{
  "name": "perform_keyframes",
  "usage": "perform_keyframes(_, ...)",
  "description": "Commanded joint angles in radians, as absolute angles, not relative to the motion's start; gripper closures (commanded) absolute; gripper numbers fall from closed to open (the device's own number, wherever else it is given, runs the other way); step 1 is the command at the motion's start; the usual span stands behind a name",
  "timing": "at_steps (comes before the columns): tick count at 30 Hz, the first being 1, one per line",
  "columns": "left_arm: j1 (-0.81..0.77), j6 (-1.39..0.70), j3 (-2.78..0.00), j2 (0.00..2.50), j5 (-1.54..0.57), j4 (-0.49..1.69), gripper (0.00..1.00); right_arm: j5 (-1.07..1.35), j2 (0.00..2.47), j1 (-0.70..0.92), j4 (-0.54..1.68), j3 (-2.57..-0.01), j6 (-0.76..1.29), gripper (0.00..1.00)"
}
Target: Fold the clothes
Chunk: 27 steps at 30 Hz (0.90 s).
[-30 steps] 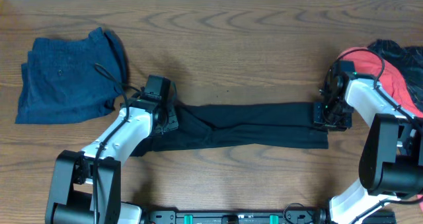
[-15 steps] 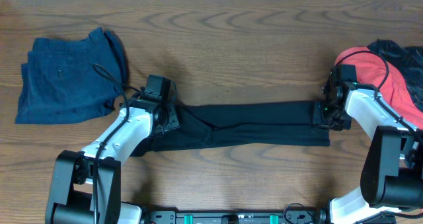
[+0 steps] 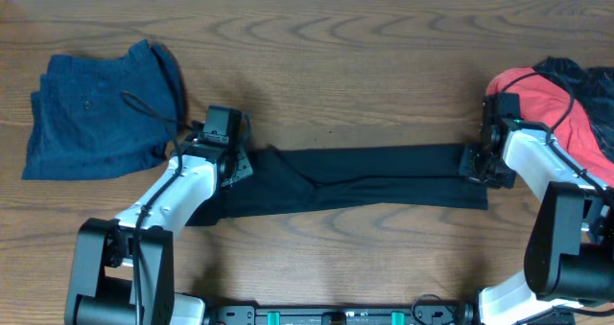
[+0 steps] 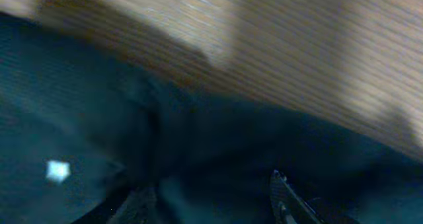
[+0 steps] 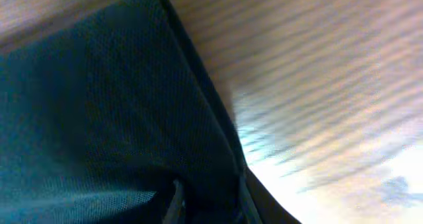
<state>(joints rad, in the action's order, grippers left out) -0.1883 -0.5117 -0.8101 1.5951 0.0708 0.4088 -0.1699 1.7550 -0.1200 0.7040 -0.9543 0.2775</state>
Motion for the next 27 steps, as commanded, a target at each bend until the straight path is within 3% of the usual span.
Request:
perform_keyframes(1,-0.178,-0.548,-0.794,1.604,0.143,0.405,0.42,-0.344,1.826,-0.172,0.712,-0.905,0.310,0.75)
perform_keyframes(8,-0.178,-0.467,-0.827,1.565,0.033,0.411,0.42,-0.340,1.826,-0.174,0.711,-0.905,0.310,0.70)
perform_keyframes(12,-0.180,-0.394,-0.878,1.468,0.033,0.403,0.33,-0.340,1.826,-0.174,0.710,-0.905,0.310,0.68)
perform_keyframes(16,-0.199,-0.280,-0.889,1.410,-0.030,0.356,0.30,-0.334,1.826,-0.173,0.710,-0.905,0.310,0.67)
perform_keyframes(27,-0.222,-0.171,-0.888,1.616,-0.336,0.242,0.30,-0.287,1.826,-0.173,0.712,-0.905,0.310,0.67)
